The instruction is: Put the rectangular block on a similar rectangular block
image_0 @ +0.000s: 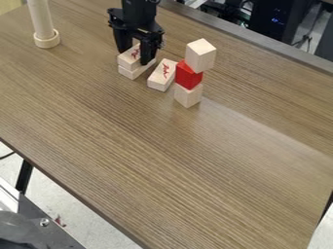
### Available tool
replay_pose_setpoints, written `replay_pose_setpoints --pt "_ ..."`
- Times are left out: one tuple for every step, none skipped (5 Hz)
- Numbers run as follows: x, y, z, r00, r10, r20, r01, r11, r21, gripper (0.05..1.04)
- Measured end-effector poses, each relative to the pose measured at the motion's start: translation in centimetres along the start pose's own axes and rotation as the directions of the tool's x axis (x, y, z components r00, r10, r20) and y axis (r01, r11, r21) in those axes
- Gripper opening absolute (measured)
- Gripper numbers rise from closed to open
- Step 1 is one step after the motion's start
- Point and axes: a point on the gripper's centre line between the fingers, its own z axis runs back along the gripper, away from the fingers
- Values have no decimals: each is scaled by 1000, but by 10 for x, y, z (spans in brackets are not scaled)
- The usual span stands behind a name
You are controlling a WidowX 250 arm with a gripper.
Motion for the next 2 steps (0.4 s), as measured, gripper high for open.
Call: replay_pose_setpoints --pt "-3 -1 -2 1000 7 -7 -7 1000 0 1005" --pt "1 1 24 999 25 38 -25 1000 2 999"
